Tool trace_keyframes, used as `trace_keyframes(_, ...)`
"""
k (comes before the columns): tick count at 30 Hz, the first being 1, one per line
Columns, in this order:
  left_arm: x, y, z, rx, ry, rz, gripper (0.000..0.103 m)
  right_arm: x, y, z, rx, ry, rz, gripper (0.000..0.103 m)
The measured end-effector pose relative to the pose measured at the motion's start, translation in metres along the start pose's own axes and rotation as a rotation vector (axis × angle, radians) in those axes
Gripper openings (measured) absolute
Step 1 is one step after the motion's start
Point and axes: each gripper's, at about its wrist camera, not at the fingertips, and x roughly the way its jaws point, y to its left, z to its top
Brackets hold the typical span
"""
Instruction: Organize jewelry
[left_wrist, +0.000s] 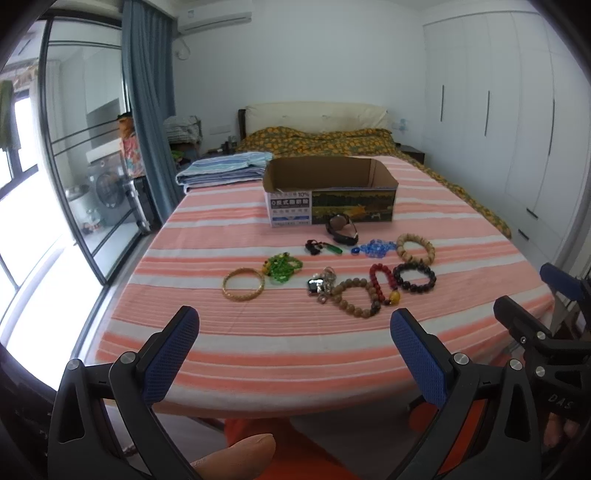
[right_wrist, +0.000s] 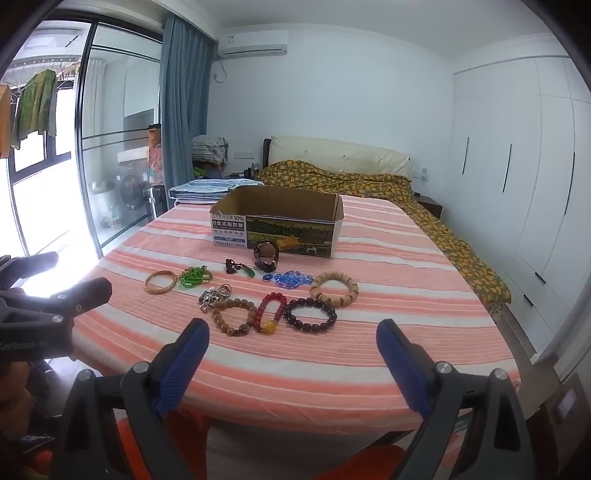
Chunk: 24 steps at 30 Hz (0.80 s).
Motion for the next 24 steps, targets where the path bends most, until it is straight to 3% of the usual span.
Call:
trace_keyframes(10,0.003,0.002,0.002,-0.007,0.006,-0.033,0.103,-0.003,0.001,0.0,0.001,-0.011,-0.016,0.094)
trace_keyframes(24,0.021,0.008,-0.002,-0.015,0.067,0.004,0.103,0.009,0.001,0.002,0.014,0.0,-0.03,0.094)
